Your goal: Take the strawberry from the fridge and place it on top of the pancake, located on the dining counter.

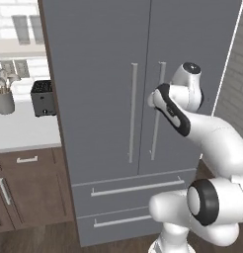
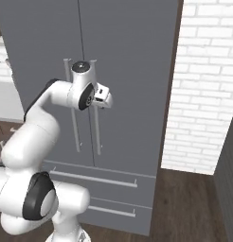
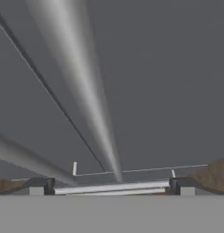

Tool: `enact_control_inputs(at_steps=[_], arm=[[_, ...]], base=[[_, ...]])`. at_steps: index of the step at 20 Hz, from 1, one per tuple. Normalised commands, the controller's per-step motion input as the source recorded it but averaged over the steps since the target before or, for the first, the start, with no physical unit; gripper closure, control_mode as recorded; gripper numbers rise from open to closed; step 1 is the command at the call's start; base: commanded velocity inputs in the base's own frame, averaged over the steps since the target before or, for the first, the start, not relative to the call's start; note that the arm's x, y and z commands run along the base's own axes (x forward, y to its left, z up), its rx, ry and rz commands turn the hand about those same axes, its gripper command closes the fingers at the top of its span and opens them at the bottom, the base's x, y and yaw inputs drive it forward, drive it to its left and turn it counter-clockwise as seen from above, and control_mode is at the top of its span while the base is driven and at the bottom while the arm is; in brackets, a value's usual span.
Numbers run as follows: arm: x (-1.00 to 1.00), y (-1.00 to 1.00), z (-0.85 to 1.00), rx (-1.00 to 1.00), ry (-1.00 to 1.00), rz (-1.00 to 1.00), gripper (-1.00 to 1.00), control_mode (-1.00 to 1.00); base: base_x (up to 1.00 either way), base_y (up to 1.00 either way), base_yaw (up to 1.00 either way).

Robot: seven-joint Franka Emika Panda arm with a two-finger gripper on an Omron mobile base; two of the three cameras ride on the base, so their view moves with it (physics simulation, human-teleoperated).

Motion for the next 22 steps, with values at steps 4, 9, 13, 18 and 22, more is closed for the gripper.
enact_control_inputs(at_steps=[4,9,13,18,22], arm=[[0.55,0.0,-0.01,0.0,0.01,0.0,-1.0,-1.0],[0.49,0.0,-0.16,0.0,-0.04,0.01,-1.0,-1.0],[0.43,0.03,-0.31,0.0,-0.13,0.01,-1.0,-1.0],[0.46,0.08,-0.37,0.0,-0.2,0.02,-1.0,-1.0],[0.71,0.07,-0.32,0.0,-0.22,0.0,-1.0,-1.0]], base=[[0.0,0.0,0.0],[0.0,0.0,0.0],[0.0,0.0,0.0],[0.0,0.0,0.0],[0.0,0.0,0.0]])
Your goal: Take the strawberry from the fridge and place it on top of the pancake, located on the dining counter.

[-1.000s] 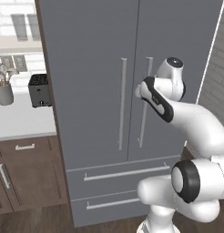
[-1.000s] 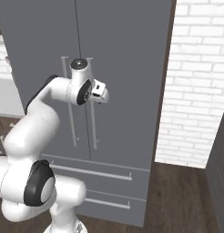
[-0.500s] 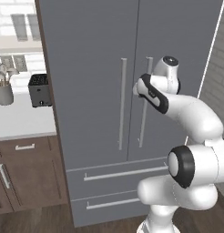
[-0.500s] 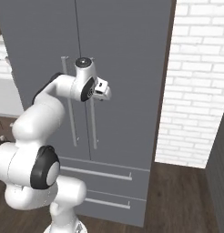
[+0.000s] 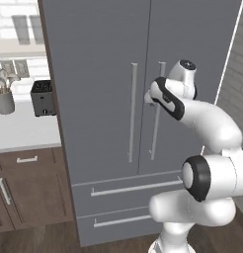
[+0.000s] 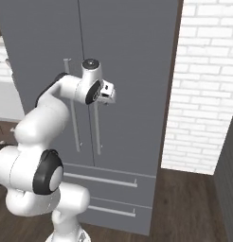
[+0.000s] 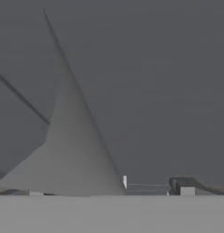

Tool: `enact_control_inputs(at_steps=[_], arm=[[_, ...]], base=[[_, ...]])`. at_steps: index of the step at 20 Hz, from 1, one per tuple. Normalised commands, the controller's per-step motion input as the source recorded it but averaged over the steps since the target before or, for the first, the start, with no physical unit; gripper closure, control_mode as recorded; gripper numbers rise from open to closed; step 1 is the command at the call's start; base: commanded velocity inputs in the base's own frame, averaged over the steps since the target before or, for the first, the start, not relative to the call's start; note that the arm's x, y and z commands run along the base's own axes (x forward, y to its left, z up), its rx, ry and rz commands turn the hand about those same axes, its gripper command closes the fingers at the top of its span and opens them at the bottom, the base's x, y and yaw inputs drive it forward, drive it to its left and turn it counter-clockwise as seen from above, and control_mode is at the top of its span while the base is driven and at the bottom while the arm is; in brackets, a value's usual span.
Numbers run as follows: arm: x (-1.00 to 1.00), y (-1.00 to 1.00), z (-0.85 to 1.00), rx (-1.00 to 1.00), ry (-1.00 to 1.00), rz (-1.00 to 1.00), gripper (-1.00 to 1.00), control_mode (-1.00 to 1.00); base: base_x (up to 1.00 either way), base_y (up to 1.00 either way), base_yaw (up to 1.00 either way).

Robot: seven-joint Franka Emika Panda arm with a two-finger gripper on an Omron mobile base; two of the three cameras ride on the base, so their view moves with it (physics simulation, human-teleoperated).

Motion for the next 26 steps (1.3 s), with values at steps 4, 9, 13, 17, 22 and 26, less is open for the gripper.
enact_control_inputs(at_steps=[4,9,13,17,22,26], arm=[[0.78,0.14,-0.35,0.0,-0.24,0.0,-1.0,-1.0],[0.05,0.19,-0.55,-0.07,-0.67,0.01,-1.0,-1.0],[-0.99,0.24,-0.43,-0.29,-1.0,0.02,-1.0,-1.0],[-0.73,0.7,-0.91,-0.3,-0.9,0.0,-1.0,-1.0],[0.23,0.18,-0.72,-0.06,-0.3,0.0,-1.0,-1.0],[0.2,-0.57,-0.29,0.03,-0.1,-0.04,-1.0,-1.0]], base=[[0.0,0.0,0.0],[0.0,0.0,0.0],[0.0,0.0,0.0],[0.0,0.0,0.0],[0.0,0.0,0.0],[0.0,0.0,0.0]])
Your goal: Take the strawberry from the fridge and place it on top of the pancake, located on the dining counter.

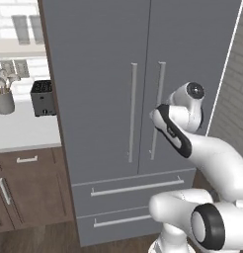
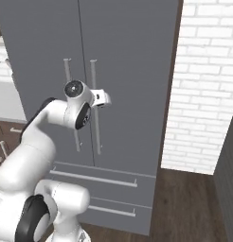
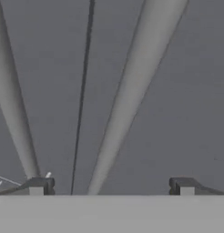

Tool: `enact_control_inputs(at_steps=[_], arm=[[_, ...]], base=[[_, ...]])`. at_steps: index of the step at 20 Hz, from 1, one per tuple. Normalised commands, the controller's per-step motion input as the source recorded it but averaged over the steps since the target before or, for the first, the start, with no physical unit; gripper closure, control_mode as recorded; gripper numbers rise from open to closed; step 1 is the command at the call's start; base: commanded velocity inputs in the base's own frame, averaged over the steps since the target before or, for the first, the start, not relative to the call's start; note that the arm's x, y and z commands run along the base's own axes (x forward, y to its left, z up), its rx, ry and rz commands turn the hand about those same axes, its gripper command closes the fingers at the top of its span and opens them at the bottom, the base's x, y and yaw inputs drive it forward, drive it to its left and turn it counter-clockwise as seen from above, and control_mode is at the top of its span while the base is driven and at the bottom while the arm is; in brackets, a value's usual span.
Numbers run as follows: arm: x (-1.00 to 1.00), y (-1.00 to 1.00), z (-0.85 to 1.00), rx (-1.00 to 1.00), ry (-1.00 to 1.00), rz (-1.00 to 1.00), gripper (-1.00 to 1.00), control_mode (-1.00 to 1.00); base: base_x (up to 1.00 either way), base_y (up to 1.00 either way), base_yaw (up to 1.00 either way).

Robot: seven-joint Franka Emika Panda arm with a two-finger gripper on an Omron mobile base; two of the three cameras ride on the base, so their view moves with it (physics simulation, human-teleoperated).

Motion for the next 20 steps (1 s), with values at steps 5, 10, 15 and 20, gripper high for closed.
enact_control_inputs(at_steps=[5,10,15,20], arm=[[0.56,-0.14,-0.02,0.07,-0.01,-0.07,-1.0,-1.0],[0.48,0.0,0.0,0.06,0.0,-0.08,-1.0,-1.0],[0.35,0.09,-0.11,0.01,-0.06,-0.05,-1.0,-1.0],[0.39,0.31,-0.34,0.0,-0.15,-0.02,-1.0,-1.0]], base=[[0.0,0.0,0.0],[0.0,0.0,0.0],[0.0,0.0,0.0],[0.0,0.0,0.0]])
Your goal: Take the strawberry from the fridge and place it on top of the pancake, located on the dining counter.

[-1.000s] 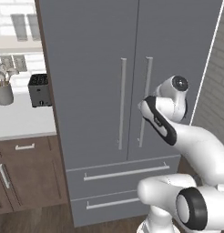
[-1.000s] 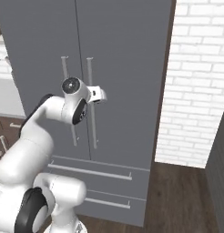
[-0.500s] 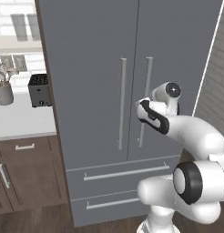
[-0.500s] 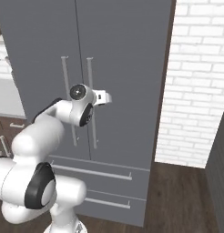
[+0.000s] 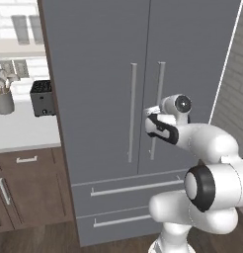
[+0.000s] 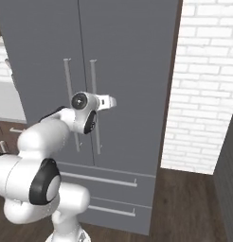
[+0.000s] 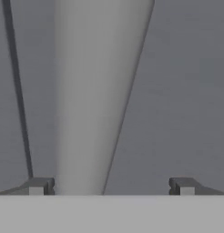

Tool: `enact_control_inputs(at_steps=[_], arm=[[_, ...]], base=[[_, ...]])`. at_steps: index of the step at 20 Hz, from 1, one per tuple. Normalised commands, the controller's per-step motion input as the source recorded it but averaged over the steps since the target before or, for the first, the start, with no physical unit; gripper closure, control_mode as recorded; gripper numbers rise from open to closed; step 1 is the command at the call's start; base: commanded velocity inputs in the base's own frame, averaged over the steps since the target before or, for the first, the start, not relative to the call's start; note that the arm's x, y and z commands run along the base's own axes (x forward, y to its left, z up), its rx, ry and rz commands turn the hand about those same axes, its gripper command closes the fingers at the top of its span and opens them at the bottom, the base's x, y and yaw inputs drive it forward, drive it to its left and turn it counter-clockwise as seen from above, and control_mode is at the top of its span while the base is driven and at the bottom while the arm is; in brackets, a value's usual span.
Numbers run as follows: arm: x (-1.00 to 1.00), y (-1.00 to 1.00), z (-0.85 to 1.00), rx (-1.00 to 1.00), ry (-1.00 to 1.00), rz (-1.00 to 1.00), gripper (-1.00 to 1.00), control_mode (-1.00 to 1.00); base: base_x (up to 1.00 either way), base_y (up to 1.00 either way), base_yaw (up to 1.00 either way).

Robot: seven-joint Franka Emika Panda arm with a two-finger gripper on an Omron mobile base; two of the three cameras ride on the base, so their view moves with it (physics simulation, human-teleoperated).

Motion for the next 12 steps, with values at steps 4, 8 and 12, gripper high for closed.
enact_control_inputs(at_steps=[4,8,12], arm=[[0.57,0.22,-0.34,0.0,-0.12,0.0,-1.0,-1.0],[0.61,0.27,-0.22,0.0,-0.01,-0.01,1.0,-1.0],[0.13,0.07,0.02,0.0,0.1,0.0,1.0,-1.0]], base=[[0.0,0.0,0.0],[0.0,0.0,0.0],[0.0,0.0,0.0]])
